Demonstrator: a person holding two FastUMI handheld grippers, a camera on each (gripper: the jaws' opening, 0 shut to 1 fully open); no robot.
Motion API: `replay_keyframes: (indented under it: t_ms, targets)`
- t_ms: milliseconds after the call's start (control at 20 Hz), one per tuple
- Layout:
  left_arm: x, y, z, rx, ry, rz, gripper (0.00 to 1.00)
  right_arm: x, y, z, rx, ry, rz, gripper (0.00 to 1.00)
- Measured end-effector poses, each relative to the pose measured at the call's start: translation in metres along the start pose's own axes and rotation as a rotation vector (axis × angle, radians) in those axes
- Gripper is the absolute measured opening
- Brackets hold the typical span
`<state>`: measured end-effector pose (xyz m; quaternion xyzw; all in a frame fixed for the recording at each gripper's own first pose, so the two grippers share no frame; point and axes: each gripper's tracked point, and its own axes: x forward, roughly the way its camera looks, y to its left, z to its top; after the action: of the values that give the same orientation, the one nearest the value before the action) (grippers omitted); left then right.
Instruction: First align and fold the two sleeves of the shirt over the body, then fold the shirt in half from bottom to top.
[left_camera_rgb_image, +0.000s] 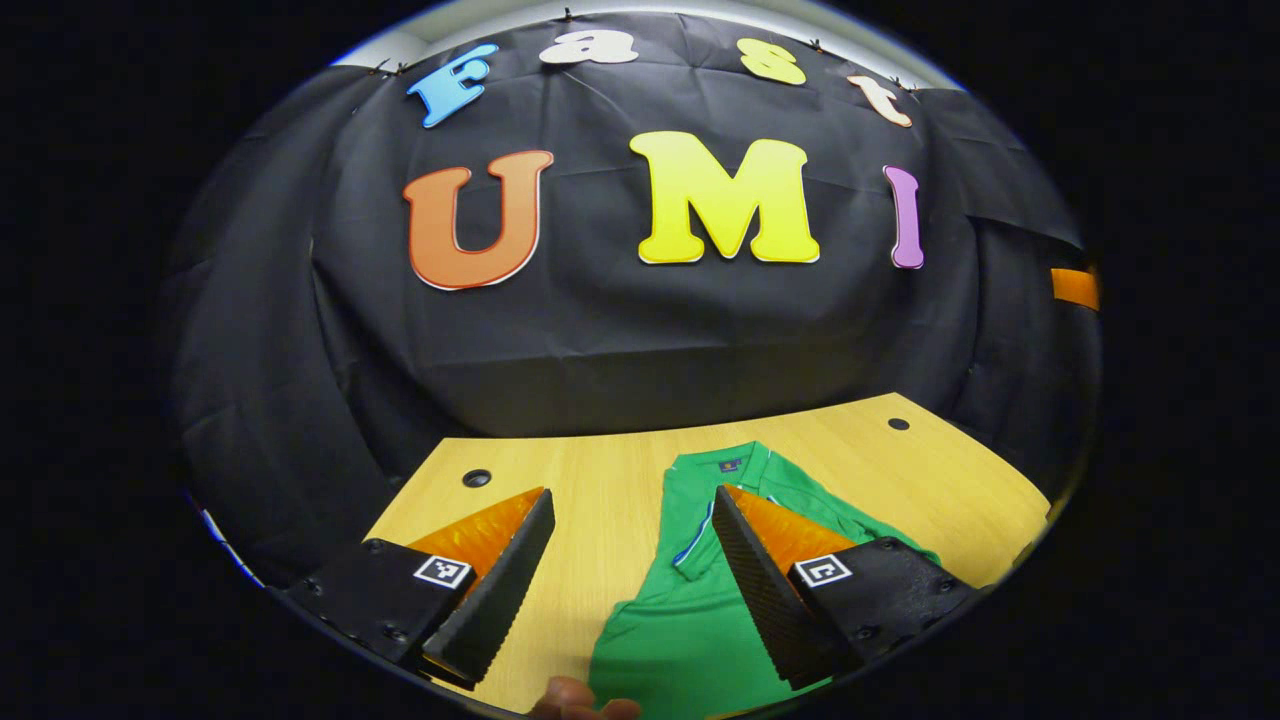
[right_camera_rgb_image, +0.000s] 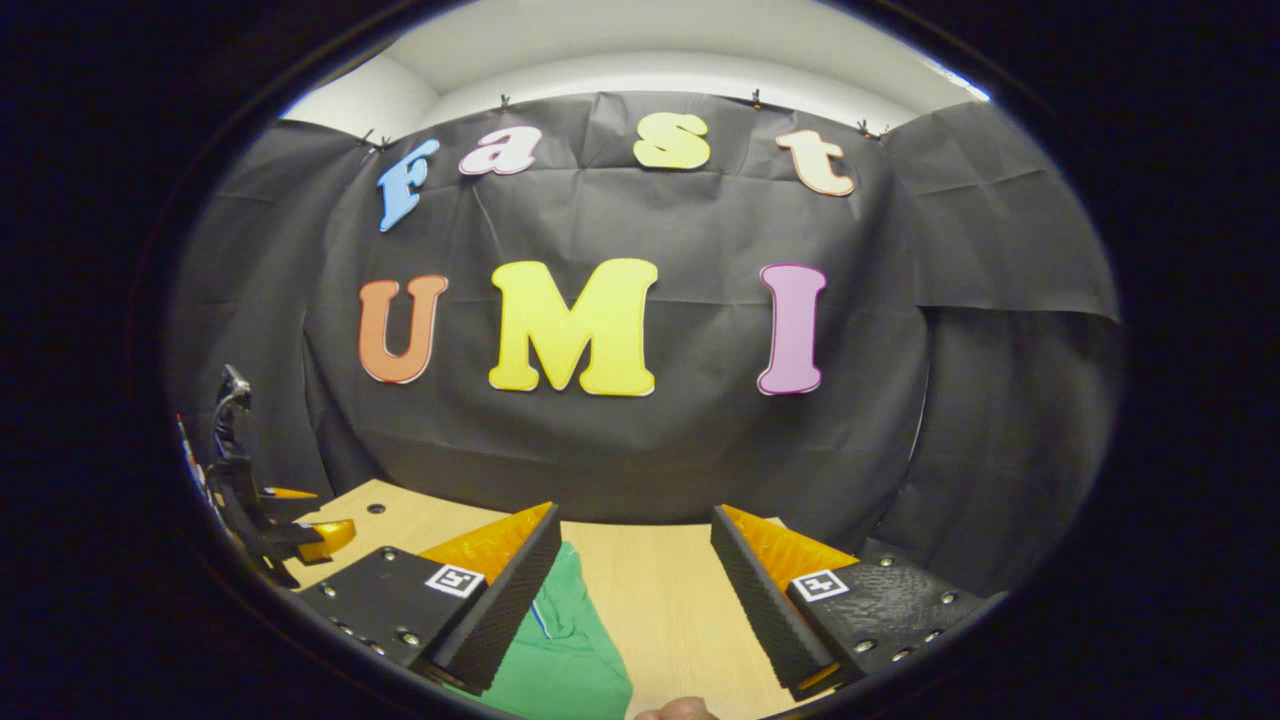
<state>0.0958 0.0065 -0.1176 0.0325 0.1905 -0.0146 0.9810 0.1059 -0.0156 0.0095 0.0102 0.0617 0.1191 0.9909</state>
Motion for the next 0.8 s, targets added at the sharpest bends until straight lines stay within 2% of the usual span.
replay_keyframes:
  t_ms: [100,150,300,350,800]
  targets:
    - [-0.025,0.001,-0.011,-0.016,0.006,-0.009,1.00,-0.015,0.006,-0.015,-0.009,0.019,0.004,0.94]
    - [-0.036,0.002,-0.018,-0.019,0.014,-0.008,1.00,-0.033,0.015,-0.025,-0.014,0.035,0.010,0.96]
    - [-0.060,0.003,-0.048,-0.032,0.064,-0.009,1.00,-0.055,0.031,-0.068,-0.033,0.116,0.030,0.95]
    - [-0.066,0.004,-0.059,-0.034,0.085,-0.009,1.00,-0.062,0.034,-0.084,-0.034,0.143,0.033,0.98]
    - [-0.106,0.006,-0.185,0.002,0.342,-0.020,1.00,-0.112,0.066,-0.229,-0.006,0.429,0.039,0.96]
